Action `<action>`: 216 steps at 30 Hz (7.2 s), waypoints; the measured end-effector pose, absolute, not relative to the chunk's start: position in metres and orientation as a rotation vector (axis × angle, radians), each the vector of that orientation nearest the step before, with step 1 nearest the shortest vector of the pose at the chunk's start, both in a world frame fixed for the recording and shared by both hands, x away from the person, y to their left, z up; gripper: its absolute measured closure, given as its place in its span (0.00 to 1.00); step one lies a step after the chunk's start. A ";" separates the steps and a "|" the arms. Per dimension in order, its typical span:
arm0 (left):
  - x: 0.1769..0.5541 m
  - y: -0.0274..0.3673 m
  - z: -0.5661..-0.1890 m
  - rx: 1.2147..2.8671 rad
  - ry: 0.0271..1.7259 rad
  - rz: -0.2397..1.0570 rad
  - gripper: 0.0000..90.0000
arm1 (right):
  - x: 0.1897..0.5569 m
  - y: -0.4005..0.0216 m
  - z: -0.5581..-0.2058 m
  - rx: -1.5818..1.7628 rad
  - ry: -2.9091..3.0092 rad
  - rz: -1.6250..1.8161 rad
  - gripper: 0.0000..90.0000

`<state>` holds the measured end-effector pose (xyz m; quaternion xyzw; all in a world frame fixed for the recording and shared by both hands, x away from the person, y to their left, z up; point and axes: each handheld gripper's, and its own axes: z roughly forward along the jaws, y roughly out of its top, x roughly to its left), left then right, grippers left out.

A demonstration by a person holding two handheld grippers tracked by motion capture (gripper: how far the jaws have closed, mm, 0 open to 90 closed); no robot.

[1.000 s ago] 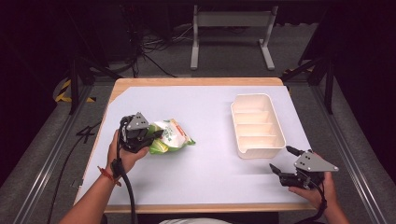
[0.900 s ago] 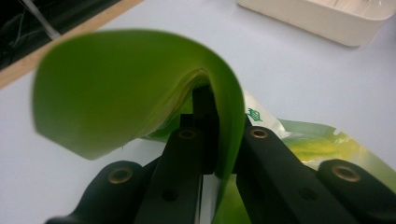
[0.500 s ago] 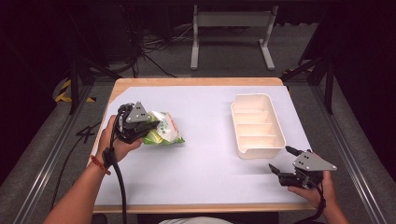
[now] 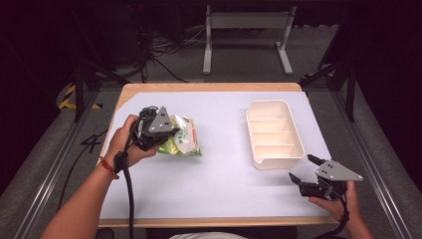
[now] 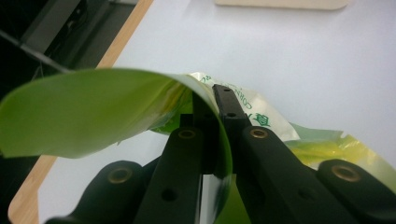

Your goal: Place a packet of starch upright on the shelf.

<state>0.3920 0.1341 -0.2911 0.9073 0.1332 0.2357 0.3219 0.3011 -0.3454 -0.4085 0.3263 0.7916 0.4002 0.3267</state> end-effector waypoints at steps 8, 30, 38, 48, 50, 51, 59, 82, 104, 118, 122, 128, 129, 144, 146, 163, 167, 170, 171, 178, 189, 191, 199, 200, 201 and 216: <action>0.400 0.101 -0.277 2.358 0.231 0.578 0.99 | 0.302 -0.346 -0.409 0.864 2.068 1.048 0.17; 0.443 0.034 -0.268 2.319 0.069 0.526 0.99 | 0.296 -0.350 -0.410 0.867 2.052 1.066 0.16; 0.442 0.016 -0.250 2.304 -0.067 0.530 0.99 | 0.295 -0.350 -0.410 0.876 2.055 1.060 0.16; 0.442 -0.034 -0.243 2.307 -0.268 0.512 0.99 | 0.294 -0.352 -0.410 0.879 2.049 1.061 0.16; 0.442 -0.045 -0.246 2.302 -0.311 0.500 0.99 | 0.293 -0.353 -0.411 0.887 2.049 1.064 0.16; 0.443 -0.050 -0.247 2.303 -0.328 0.487 0.99 | 0.293 -0.353 -0.411 0.885 2.049 1.065 0.16; 0.444 -0.079 -0.260 2.308 -0.439 0.441 0.99 | 0.291 -0.356 -0.411 0.895 2.045 1.070 0.16; 0.433 -0.113 -0.284 2.227 -0.426 0.295 0.95 | 0.290 -0.354 -0.412 0.892 2.064 1.062 0.16; 0.443 -0.090 -0.289 2.200 -0.278 0.295 0.91 | 0.290 -0.353 -0.412 0.884 2.072 1.059 0.17; 0.443 -0.081 -0.285 2.185 -0.232 0.324 0.91 | 0.290 -0.352 -0.413 0.874 2.078 1.050 0.17; 0.443 -0.077 -0.284 2.188 -0.222 0.334 0.91 | 0.290 -0.352 -0.413 0.873 2.080 1.050 0.17; 0.442 -0.072 -0.281 2.184 -0.216 0.348 0.91 | 0.290 -0.351 -0.413 0.872 2.083 1.049 0.17; 0.442 -0.071 -0.281 2.190 -0.211 0.353 0.90 | 0.290 -0.351 -0.413 0.872 2.083 1.048 0.17; 0.442 -0.051 -0.282 2.187 -0.142 0.414 0.75 | 0.290 -0.349 -0.413 0.862 2.091 1.038 0.18; 0.440 -0.050 -0.282 2.187 -0.133 0.430 0.71 | 0.290 -0.349 -0.413 0.861 2.093 1.037 0.18; 0.434 -0.030 -0.289 2.175 -0.040 0.529 0.43 | 0.291 -0.348 -0.414 0.857 2.098 1.035 0.18; 0.434 -0.026 -0.292 2.179 -0.021 0.532 0.38 | 0.291 -0.348 -0.414 0.856 2.100 1.033 0.18; 0.435 -0.021 -0.294 2.181 0.005 0.536 0.36 | 0.291 -0.348 -0.414 0.857 2.099 1.034 0.18; 0.435 -0.019 -0.295 2.180 0.013 0.542 0.35 | 0.291 -0.347 -0.414 0.856 2.100 1.033 0.18; 0.437 -0.009 -0.300 2.200 0.076 0.549 0.22 | 0.291 -0.347 -0.414 0.855 2.102 1.032 0.18; 0.436 0.005 -0.310 2.225 0.131 0.572 0.13 | 0.291 -0.346 -0.414 0.851 2.106 1.029 0.18; 0.436 0.008 -0.312 2.227 0.145 0.571 0.12 | 0.291 -0.346 -0.414 0.851 2.108 1.027 0.18; 0.435 0.020 -0.320 2.219 0.168 0.596 0.12 | 0.291 -0.345 -0.414 0.846 2.106 1.023 0.18; 0.434 0.022 -0.321 2.216 0.179 0.595 0.12 | 0.292 -0.346 -0.414 0.845 2.105 1.023 0.18; 0.434 0.024 -0.322 2.213 0.175 0.596 0.12 | 0.292 -0.345 -0.414 0.845 2.106 1.022 0.18; 0.417 0.055 -0.339 2.236 0.236 0.661 0.11 | 0.291 -0.343 -0.414 0.829 2.116 1.013 0.18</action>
